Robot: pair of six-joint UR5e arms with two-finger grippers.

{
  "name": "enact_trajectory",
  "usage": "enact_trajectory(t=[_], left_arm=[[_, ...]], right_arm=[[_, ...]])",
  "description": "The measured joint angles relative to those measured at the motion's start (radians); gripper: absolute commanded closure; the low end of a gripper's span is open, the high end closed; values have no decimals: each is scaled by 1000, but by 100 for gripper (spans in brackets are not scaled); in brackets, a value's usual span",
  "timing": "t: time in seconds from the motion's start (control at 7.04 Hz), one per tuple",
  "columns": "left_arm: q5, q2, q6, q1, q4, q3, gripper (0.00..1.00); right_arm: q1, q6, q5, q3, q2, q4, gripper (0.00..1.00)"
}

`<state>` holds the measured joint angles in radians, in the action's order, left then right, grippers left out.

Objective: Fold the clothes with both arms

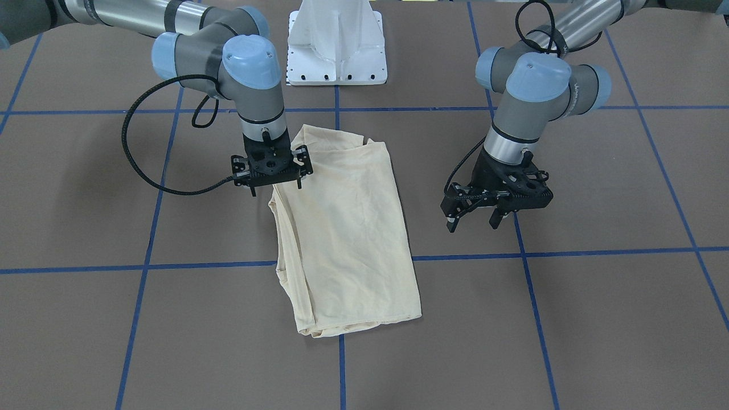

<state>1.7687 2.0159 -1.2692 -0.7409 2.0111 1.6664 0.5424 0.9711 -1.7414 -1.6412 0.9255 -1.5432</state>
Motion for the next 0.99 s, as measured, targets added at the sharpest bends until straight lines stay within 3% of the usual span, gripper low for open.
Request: enact_trajectory(t=[0.43,0.99], left_arm=[[0,1,-2,0,0,-5,0],[0,1,-2,1,31,-31,0]], right_arm=[[18,-55,11,104,-30,27,0],[16,-90,9,166,-31,28,0]])
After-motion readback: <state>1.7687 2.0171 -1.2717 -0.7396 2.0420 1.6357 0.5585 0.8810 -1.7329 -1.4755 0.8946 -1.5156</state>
